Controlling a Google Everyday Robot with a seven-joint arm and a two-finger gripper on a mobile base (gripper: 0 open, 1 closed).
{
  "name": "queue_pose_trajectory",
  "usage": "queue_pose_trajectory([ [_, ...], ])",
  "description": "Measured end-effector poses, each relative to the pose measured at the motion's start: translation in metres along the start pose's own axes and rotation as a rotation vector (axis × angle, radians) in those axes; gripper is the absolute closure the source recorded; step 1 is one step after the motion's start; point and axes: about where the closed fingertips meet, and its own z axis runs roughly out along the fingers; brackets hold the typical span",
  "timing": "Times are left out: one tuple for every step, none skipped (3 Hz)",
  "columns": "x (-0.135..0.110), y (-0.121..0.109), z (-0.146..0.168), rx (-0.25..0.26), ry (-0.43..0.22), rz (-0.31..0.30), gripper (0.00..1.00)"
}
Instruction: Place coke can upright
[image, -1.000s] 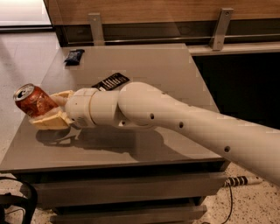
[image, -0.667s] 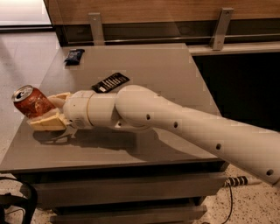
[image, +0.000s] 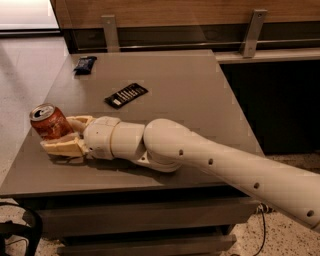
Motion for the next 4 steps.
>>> queue_pose_trajectory([
  [0.0197,-0.0061,-0.0322,0.081,-0.009,0.038,0.99],
  [0.0176,-0.0052,-0.0297,0.074,-0.009,0.035,0.77],
  [0.017,-0.0034,-0.0282,0.07,-0.009,0.033,0.45],
  [0.0166,-0.0024,-0.0274,0.068,-0.009,0.033,0.23],
])
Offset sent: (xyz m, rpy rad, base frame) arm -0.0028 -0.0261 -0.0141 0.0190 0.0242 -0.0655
